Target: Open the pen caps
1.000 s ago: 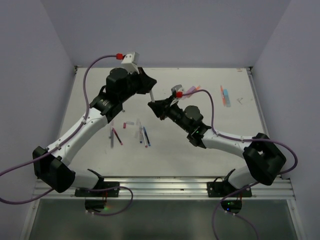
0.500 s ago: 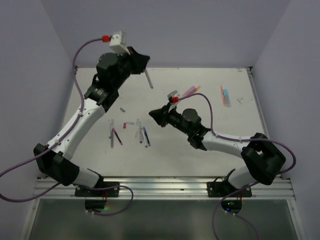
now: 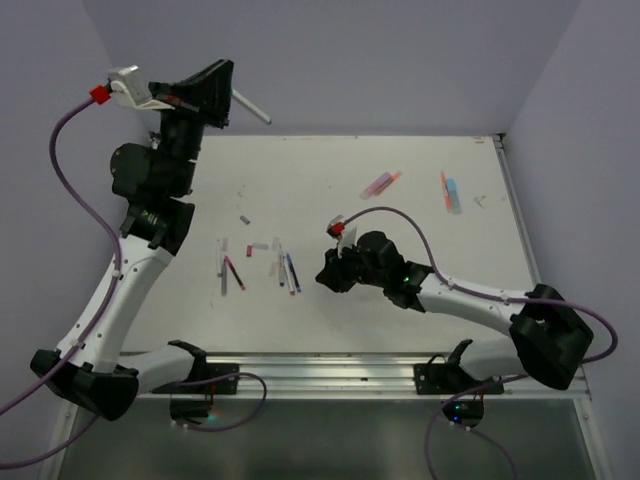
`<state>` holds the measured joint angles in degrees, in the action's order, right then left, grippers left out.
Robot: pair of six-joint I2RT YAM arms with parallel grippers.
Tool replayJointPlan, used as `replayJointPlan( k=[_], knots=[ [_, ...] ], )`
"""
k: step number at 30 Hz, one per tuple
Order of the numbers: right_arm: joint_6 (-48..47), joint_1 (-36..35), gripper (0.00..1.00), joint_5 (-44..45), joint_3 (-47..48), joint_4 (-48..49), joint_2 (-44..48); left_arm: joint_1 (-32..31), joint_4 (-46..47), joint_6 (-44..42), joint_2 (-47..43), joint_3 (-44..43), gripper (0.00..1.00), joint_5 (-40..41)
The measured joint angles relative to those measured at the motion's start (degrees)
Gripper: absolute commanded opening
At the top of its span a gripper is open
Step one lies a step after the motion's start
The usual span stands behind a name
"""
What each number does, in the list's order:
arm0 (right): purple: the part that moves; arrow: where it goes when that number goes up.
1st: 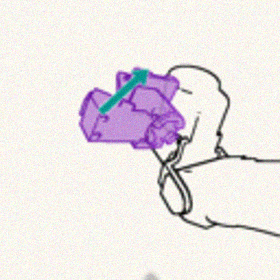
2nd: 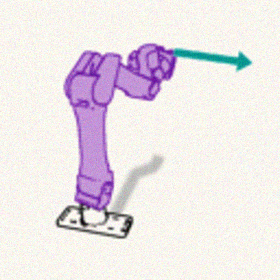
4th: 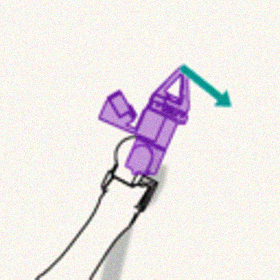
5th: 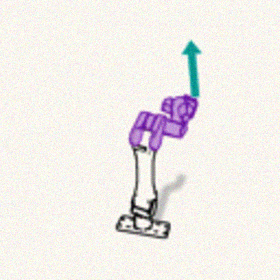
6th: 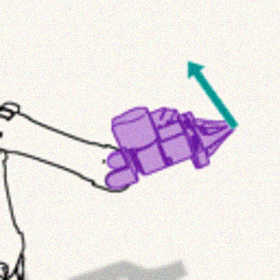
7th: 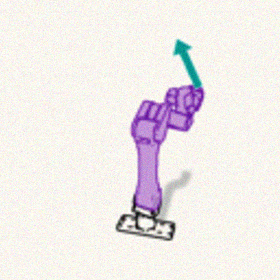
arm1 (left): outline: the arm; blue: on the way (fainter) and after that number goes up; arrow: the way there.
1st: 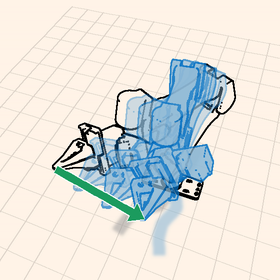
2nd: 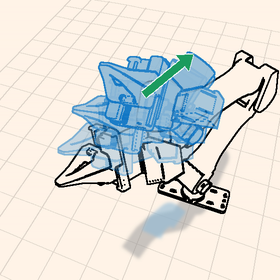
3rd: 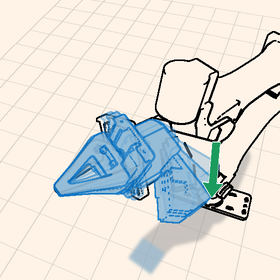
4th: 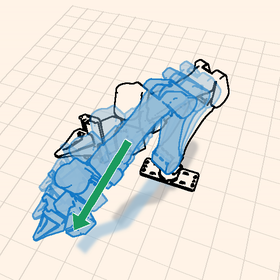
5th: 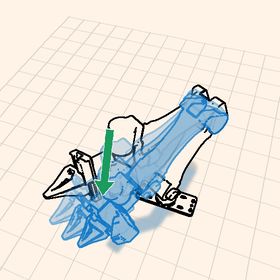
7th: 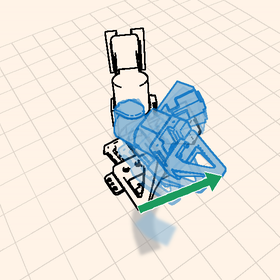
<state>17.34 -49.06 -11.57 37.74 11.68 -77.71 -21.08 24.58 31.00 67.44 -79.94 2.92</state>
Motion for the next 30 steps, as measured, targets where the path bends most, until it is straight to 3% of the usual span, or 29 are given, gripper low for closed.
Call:
replayJointPlan(
  k=[1, 4, 7, 10, 17, 24, 30],
  knots=[
    [-0.5, 0.0, 0.38, 0.2, 1.0, -1.0, 1.5, 0.0, -0.4, 0.0, -0.3, 2.0, 0.00, -0.4],
    [-1.8, 0.0, 0.50, 1.9, 4.9, -4.6, 5.9, 0.0, -4.7, 0.0, 0.3, 6.4, 0.00, -2.3],
    [-3.2, 0.0, 0.69, 3.6, 8.9, -8.0, 8.5, 0.0, -9.8, 0.4, 1.1, 9.3, 0.00, -5.3],
    [-4.6, 0.0, 0.80, 5.3, 12.3, -11.0, 9.8, 0.0, -12.9, 1.3, 1.0, 11.7, 0.00, -8.3],
    [-6.4, 0.1, 0.81, 7.9, 18.6, -14.4, 9.5, -0.8, -16.6, 5.6, 0.8, 16.3, 0.00, -11.3],
    [-7.3, 0.3, 0.80, 7.9, 24.3, -14.2, 5.7, -5.8, -17.4, 8.6, 1.5, 18.2, 0.00, -11.0],
    [-7.6, 0.3, 0.71, 7.9, 25.3, -13.8, 3.0, -8.2, -17.3, 10.4, 2.6, 18.5, 0.00, -10.1]
  ],
)
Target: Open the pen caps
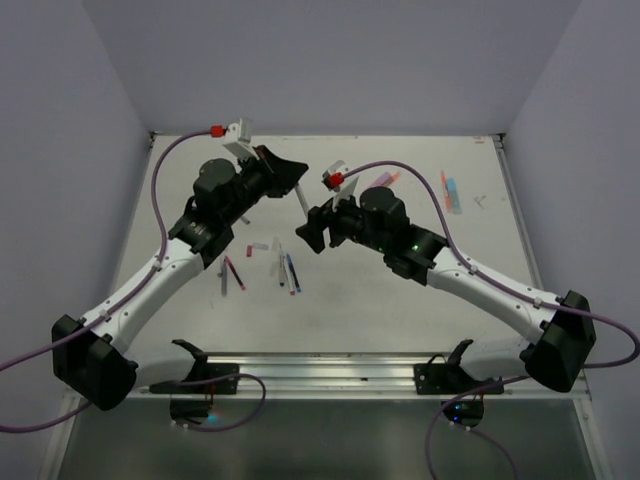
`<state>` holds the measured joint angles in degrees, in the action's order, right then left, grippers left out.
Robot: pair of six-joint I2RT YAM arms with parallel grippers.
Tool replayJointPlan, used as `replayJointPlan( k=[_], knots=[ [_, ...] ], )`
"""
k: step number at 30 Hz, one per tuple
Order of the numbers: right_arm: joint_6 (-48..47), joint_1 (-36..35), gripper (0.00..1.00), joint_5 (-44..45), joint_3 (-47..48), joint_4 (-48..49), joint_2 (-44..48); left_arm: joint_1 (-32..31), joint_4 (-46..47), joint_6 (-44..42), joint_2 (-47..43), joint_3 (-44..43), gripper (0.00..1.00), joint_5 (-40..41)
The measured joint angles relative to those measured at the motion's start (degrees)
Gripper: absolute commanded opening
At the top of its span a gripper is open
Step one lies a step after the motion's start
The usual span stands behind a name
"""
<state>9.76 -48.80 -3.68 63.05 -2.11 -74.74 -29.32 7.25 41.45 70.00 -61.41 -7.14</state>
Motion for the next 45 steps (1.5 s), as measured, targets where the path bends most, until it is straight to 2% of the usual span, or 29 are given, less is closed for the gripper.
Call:
replayJointPlan(
  k=[3, 16, 19, 26, 27, 28, 30, 31, 33, 45],
  knots=[
    [-0.1, 0.0, 0.60, 0.1, 0.0, 0.4, -1.0, -0.5, 0.0, 0.4, 0.3, 0.3, 0.00, 0.2],
    [-0.2, 0.0, 0.39, 0.3, 0.1, 3.1, -2.3, -1.2, 0.3, 1.1, 0.4, 1.3, 0.00, 0.6],
    [-0.3, 0.0, 0.31, 0.9, 0.1, 3.2, -2.7, -1.3, 0.5, 1.1, 0.4, 1.4, 0.00, 0.6],
    [0.3, 0.3, 0.01, 1.7, 0.1, 3.5, -3.7, -1.5, 1.5, 1.0, 0.4, 1.8, 0.01, 0.8],
    [0.4, 0.3, 0.00, 1.7, 0.1, 3.4, -3.7, -1.5, 2.1, 1.0, 0.3, 2.3, 0.06, 0.7],
    [0.5, 0.3, 0.00, 1.7, 0.1, 3.4, -3.7, -1.5, 2.6, 1.0, 0.2, 2.6, 0.20, 0.8],
    [0.6, 0.3, 0.00, 1.7, 0.1, 3.3, -3.7, -1.5, 3.9, 0.9, 0.0, 3.5, 0.33, 0.9],
    [0.6, 0.3, 0.00, 1.7, 0.1, 3.5, -3.7, -1.5, 4.5, 0.9, -0.1, 4.1, 0.43, 0.9],
    [0.6, 0.3, 0.00, 1.7, 0.1, 3.7, -3.7, -1.5, 5.4, 0.8, -0.5, 5.7, 0.53, 0.9],
    [0.7, 0.3, 0.00, 1.7, 0.0, 4.3, -3.7, -1.5, 7.9, 0.9, -2.5, 8.8, 0.52, 1.1]
  ],
)
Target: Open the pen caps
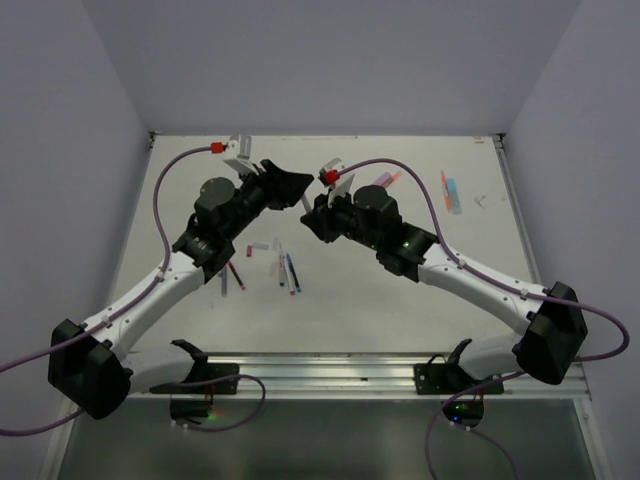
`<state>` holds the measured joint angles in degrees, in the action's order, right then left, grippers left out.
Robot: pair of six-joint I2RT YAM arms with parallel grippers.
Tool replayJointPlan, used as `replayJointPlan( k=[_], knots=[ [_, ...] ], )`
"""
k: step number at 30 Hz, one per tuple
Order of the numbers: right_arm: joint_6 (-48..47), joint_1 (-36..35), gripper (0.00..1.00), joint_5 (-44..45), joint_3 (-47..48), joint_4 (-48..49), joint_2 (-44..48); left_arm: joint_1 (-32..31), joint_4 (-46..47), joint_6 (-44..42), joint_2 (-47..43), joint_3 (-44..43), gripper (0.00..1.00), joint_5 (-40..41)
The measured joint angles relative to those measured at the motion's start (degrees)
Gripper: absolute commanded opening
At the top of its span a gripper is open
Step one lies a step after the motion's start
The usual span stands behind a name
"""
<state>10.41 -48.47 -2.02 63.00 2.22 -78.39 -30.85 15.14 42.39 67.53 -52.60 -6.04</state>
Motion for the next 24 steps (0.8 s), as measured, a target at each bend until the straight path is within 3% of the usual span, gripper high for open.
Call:
replayJointPlan(
  k=[11, 24],
  knots=[
    [0.0, 0.0, 0.00, -0.5, -0.1, 0.0, -0.2, 0.0, 1.5, -0.6, -0.9, -0.2, 0.48, 0.4],
    [0.0, 0.0, 0.00, -0.5, -0.2, -0.1, -1.0, 0.0, 0.4, -0.6, 0.5, -1.3, 0.33, 0.3]
  ],
)
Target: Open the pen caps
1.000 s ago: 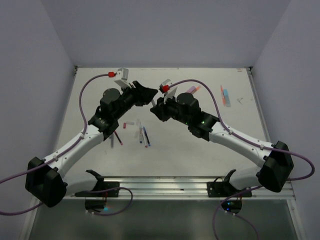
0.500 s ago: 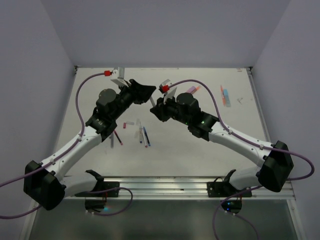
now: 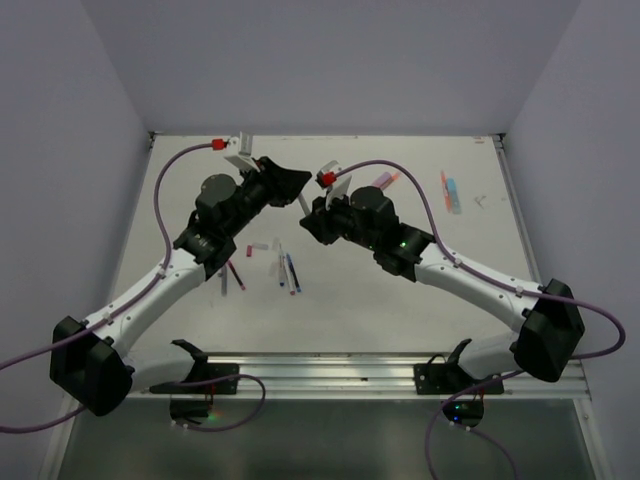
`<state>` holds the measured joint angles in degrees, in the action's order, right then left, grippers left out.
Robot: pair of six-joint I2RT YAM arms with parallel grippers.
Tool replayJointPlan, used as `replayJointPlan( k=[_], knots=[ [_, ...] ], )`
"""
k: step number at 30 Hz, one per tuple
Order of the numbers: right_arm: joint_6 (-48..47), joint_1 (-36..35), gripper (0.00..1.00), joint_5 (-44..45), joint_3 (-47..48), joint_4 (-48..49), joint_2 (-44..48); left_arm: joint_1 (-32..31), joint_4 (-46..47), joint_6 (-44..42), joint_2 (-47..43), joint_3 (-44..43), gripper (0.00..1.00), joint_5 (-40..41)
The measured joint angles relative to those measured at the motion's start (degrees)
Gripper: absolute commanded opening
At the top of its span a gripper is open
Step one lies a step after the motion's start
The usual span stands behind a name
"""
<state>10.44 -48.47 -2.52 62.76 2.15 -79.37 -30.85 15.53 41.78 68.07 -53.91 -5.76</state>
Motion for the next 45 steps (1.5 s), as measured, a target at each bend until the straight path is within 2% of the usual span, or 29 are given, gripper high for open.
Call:
replayJointPlan(
  k=[4, 14, 23, 32, 43, 45],
  knots=[
    [0.0, 0.0, 0.00, 0.0, -0.1, -0.1, -0.1, 0.0, -0.2, 0.0, 0.4, -0.3, 0.29, -0.1],
    [0.0, 0.0, 0.00, 0.0, -0.1, -0.1, -0.1, 0.0, -2.1, -0.4, 1.5, -1.0, 0.28, -1.0],
    [-0.1, 0.0, 0.00, 0.0, -0.1, 0.0, -0.1, 0.0, -4.0, -0.9, 1.5, -1.9, 0.00, -0.9],
    [-0.9, 0.0, 0.00, -0.2, -1.2, 2.1, -0.1, -0.3, -5.4, -1.3, 1.5, -2.9, 0.00, 0.3],
    [-1.1, 0.7, 0.00, -1.5, -8.8, 16.8, -1.6, -0.8, -11.2, -5.5, 4.1, -7.9, 0.00, 2.4],
    [-1.4, 0.6, 0.00, -2.6, -12.1, 15.0, -1.7, -0.1, -8.5, -5.4, 5.2, -10.8, 0.00, 3.8]
  ],
)
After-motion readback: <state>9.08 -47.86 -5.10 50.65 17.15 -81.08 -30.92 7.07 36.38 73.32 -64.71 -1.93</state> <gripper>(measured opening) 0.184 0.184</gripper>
